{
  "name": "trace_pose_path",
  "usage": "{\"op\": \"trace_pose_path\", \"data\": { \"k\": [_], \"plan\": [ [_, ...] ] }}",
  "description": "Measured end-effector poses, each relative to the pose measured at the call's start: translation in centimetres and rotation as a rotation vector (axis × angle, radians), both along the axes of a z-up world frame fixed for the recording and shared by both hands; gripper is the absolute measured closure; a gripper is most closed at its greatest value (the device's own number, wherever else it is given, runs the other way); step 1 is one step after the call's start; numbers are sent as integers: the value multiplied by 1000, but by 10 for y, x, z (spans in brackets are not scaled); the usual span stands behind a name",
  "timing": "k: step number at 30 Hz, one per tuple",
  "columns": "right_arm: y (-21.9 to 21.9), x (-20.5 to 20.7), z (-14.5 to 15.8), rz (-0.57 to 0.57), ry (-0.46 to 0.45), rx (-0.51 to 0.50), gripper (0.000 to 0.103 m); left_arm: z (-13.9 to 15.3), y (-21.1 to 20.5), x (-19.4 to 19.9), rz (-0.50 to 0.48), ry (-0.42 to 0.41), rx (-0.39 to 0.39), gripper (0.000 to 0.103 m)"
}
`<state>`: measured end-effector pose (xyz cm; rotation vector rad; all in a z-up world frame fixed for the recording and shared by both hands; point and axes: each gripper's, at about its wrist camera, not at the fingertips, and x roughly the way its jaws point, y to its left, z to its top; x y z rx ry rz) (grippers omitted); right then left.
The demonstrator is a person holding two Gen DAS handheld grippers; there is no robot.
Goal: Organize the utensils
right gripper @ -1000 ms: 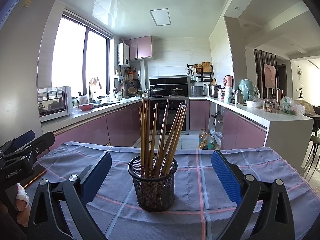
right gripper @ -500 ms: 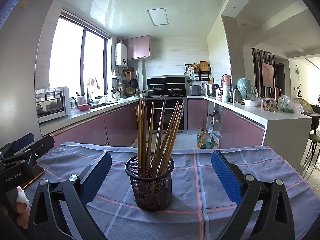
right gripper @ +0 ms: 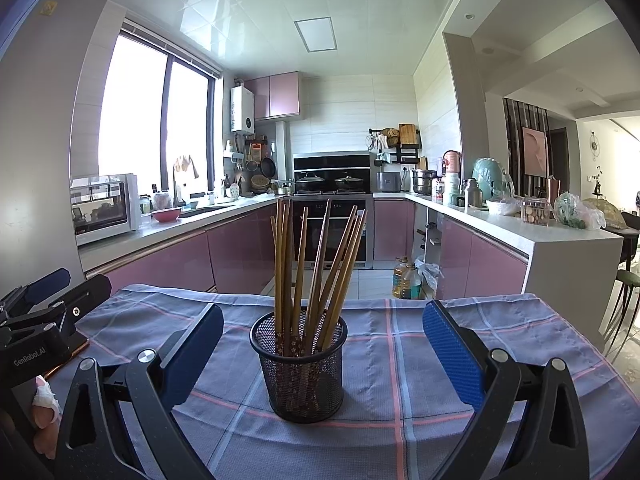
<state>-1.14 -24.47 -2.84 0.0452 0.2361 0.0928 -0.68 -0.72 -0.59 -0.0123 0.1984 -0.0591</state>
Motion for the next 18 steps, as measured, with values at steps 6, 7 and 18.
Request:
{"op": "trace_pose_path", "data": {
  "k": [6,7,18],
  "plan": [
    [-1,-1,1,0,-1,-2,6,0,0,0,2,-1,1,6],
    [-1,-2,1,-1,-1,-3,6,0,0,0,1,0,1,6],
    [1,1,2,-4,2,-4,6,0,0,0,2,2,1,6]
  ]
}}
